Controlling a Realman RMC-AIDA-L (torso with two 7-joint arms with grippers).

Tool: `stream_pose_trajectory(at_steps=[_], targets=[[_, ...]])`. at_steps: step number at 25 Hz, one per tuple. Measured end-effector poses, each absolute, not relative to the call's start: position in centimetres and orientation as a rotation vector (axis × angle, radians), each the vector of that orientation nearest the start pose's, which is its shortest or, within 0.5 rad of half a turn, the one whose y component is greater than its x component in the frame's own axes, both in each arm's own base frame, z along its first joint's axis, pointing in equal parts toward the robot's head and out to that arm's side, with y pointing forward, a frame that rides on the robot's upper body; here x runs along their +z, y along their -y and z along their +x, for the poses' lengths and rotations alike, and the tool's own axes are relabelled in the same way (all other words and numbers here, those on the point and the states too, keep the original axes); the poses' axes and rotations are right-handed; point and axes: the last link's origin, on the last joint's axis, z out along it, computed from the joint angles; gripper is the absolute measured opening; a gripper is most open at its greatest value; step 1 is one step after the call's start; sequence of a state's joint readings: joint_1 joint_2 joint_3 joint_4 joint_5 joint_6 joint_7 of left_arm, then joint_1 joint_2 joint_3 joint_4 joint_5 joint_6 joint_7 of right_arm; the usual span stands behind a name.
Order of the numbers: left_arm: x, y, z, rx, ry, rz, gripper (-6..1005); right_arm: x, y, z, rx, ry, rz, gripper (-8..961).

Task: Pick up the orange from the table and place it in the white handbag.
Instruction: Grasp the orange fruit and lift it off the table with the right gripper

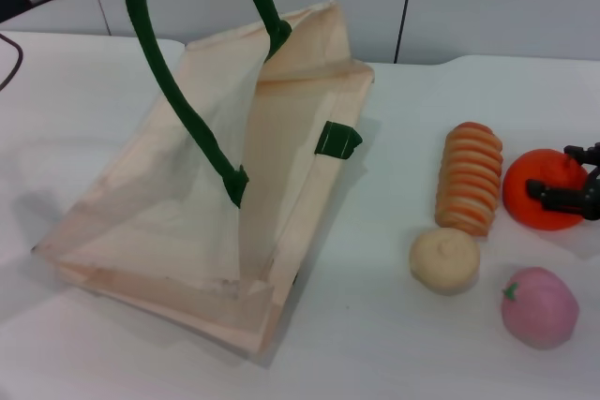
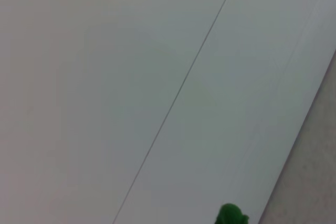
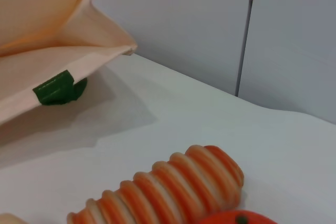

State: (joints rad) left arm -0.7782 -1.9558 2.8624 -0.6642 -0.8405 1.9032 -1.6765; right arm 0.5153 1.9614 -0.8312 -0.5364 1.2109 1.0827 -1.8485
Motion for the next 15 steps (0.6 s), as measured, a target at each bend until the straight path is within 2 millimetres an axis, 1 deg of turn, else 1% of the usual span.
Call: stream_pose_trajectory(at_steps=[8,13,15], targets=[[12.68,-36.48,-24.29,-1.330,0.859,-2.282,114,2.63,-36.79,33.45,0.227,-0.641,-2.431,861],[12.74,-36.43,-24.36,-1.333,0.860,-2.277,114,2.66,-36.88,33.31,0.222,-0.629,-2.433,728],[12.78,-36.43,-24.35,-1.336,0.858,-2.274,114,2.60,-36.88,33.26,0.224,-0.629,-2.434,659]])
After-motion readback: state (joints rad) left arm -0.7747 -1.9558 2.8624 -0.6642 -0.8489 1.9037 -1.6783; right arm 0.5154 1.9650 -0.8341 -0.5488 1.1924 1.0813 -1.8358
